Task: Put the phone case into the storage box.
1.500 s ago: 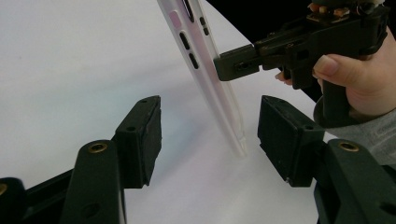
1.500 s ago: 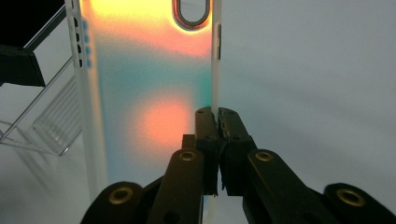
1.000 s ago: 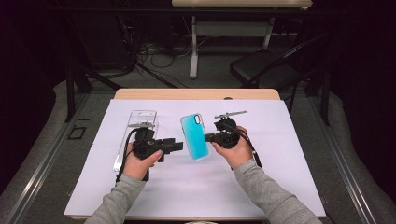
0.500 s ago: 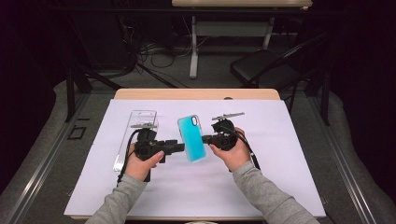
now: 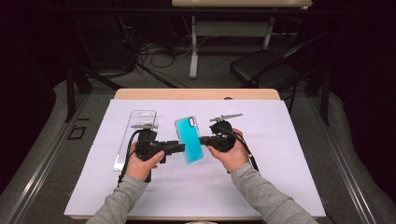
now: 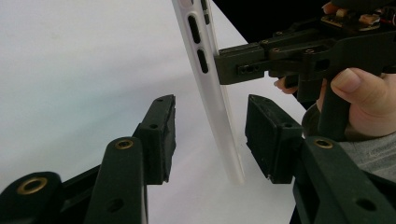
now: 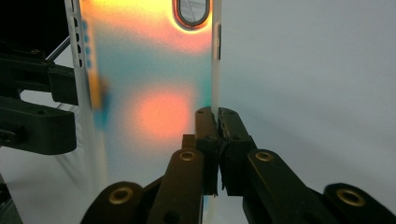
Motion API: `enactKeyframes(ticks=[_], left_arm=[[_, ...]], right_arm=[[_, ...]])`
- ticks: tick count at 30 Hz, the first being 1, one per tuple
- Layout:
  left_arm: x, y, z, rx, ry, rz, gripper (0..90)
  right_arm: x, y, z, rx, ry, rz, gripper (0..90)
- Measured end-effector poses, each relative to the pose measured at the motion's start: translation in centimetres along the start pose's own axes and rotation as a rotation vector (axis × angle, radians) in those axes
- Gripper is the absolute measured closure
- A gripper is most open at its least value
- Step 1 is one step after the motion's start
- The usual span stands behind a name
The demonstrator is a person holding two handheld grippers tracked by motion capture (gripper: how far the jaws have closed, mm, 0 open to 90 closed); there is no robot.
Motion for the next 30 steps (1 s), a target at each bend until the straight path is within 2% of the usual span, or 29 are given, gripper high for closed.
enactKeyframes(ticks=[2,8,11,30], left_arm=[[0.0,-0.12,-0.01,-0.019,-0.001,-0.005,53.5],[0.06,-0.33,-0.1,-0.034,0.0,-0.017,55.8],[0.08,-0.47,0.02,-0.059,-0.003,-0.023,58.0],[0.1,-0.61,-0.07,-0.076,0.003,-0.031,70.5]], right_arm=[[-0.01,-0.01,-0.14,-0.004,0.005,0.0,87.7],[0.04,-0.09,-0.45,-0.008,0.009,-0.002,87.7],[0.06,-0.14,-0.56,-0.012,0.012,-0.003,87.6],[0.35,-0.48,-1.02,-0.018,0.022,-0.012,87.7]])
Point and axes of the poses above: each handheld gripper's, and its own axes: x roughly forward along the jaws, y roughly out of its top, z roughly to its right, the point moved 10 cm from there along x, roughly forward along the jaws, and after that the axes turned 9 degrees about z, right-handed, at the moved point
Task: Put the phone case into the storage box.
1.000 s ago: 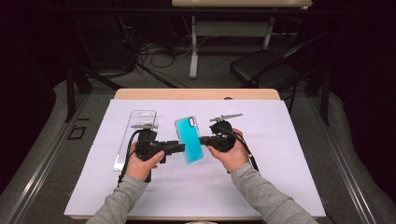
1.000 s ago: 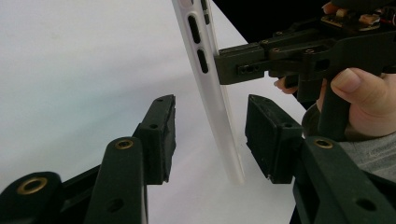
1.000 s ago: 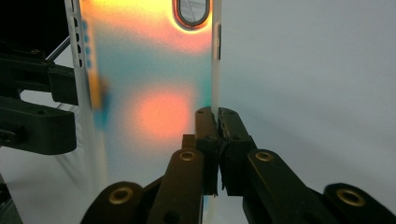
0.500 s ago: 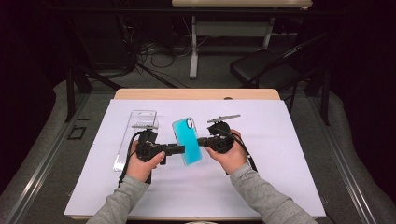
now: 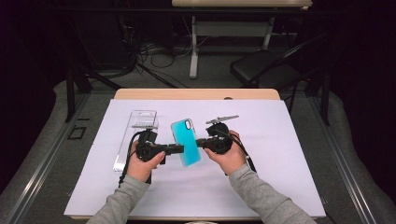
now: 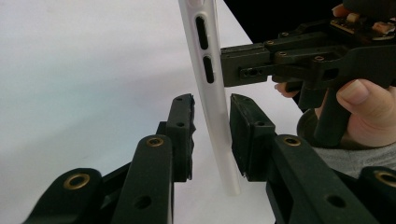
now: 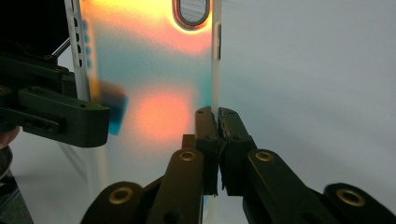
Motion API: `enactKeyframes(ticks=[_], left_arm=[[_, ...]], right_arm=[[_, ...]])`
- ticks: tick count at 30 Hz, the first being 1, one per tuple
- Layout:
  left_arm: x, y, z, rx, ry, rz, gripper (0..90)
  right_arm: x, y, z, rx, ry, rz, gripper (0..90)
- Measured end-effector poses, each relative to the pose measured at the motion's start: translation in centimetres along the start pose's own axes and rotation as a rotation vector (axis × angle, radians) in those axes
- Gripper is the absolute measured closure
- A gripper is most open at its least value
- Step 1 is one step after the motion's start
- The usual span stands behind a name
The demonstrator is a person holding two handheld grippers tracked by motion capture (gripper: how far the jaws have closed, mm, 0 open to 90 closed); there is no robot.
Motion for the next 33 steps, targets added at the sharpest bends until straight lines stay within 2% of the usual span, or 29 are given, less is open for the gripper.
enactKeyframes(ticks=[10,33], left_arm=[[0.02,-0.02,-0.06,-0.004,0.004,0.001,73.7],[-0.04,-0.05,0.02,-0.066,-0.003,-0.002,78.5]], right_arm=[[0.06,-0.04,-0.07,-0.001,0.002,0.001,87.6],[0.14,-0.12,-0.18,-0.002,0.003,0.0,87.6]])
Point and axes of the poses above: each handheld gripper's, and its own axes: x roughly forward along the jaws, y roughly out of its top, z roughly to its right, the point moved 10 cm from there along x, roughly forward along the jaws, and after that the axes turned 9 degrees about z, right-handed, at the moved point
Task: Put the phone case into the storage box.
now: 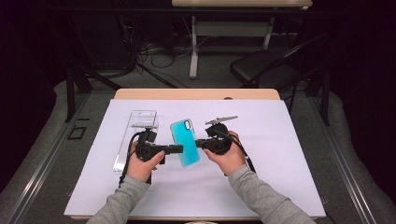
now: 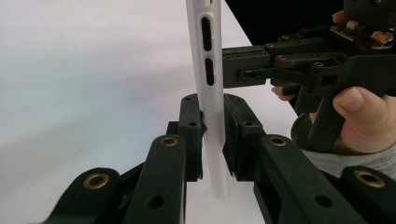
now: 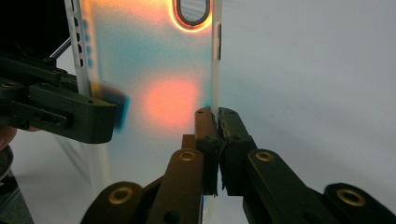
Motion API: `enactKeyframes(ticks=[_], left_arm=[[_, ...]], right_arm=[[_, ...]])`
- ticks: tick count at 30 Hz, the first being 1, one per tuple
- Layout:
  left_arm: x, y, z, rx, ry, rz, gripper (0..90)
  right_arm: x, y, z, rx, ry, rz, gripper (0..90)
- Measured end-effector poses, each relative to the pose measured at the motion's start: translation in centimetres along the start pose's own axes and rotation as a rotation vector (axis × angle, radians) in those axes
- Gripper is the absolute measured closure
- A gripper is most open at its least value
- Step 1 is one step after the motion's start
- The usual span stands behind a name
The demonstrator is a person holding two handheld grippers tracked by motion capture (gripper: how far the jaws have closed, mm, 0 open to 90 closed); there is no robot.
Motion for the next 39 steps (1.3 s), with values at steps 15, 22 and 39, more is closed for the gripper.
enactKeyframes(ticks=[15,22,39], left_arm=[[-0.07,0.04,-0.26,-0.037,-0.007,-0.001,80.4],[-0.09,0.08,-0.26,-0.073,-0.019,0.004,80.9],[-0.14,0.12,-0.33,-0.096,-0.036,0.011,81.2]], right_arm=[[0.01,0.04,-0.05,-0.003,0.001,0.005,87.5],[0.02,0.05,-0.05,-0.004,0.001,0.007,87.4],[0.05,0.1,-0.08,-0.001,0.003,0.012,87.5]])
Point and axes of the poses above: each handheld gripper's, and its own axes: x roughly forward along the jaws, y roughly out of its top, z roughly to its right, the point moved 10 cm from there along x, roughly forward along the jaws, and after that the axes turned 9 degrees about z, right-handed, at the moved point
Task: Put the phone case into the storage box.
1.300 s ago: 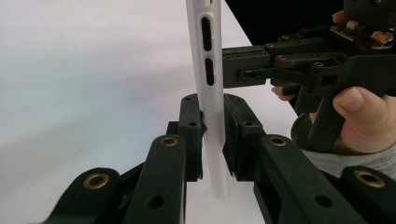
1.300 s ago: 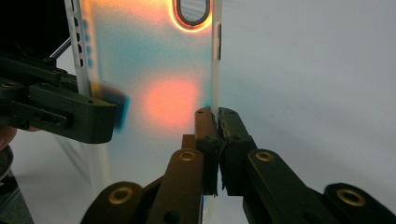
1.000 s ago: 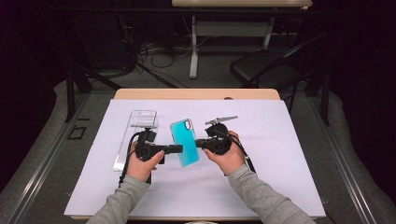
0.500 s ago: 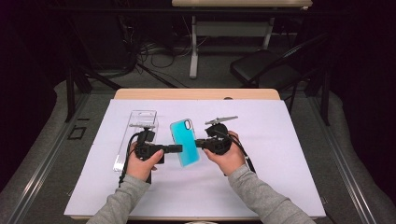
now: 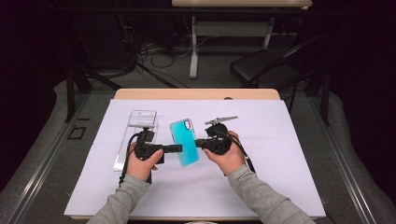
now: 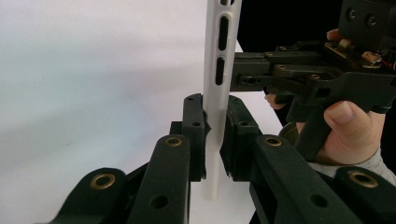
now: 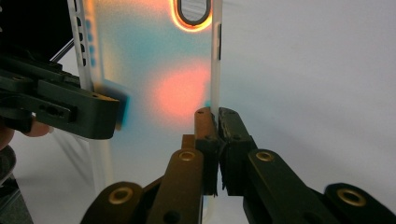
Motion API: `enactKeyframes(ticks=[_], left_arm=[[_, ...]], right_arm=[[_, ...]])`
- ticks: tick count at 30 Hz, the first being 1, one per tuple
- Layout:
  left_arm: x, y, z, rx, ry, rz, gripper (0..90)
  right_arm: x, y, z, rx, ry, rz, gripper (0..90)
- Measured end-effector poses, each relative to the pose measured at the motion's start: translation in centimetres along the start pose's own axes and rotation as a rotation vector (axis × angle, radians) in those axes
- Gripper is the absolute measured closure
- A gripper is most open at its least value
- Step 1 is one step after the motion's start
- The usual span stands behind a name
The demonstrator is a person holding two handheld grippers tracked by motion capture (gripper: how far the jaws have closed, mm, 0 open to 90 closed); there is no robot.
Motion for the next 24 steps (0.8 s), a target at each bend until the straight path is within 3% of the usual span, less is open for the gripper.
enactKeyframes(ticks=[24], left_arm=[[-0.06,0.0,-0.05,-0.014,-0.003,0.01,81.3]], right_arm=[[0.05,0.03,-0.04,0.002,0.004,0.003,87.4]])
Point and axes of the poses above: each handheld gripper's, and its own axes: x roughly forward along the jaws, y roughly out of its top, z roughly to its right, the point moved 10 cm from there along x, roughly forward along the jaws, and after that the axes turned 9 degrees about z, right-handed, at the moved point
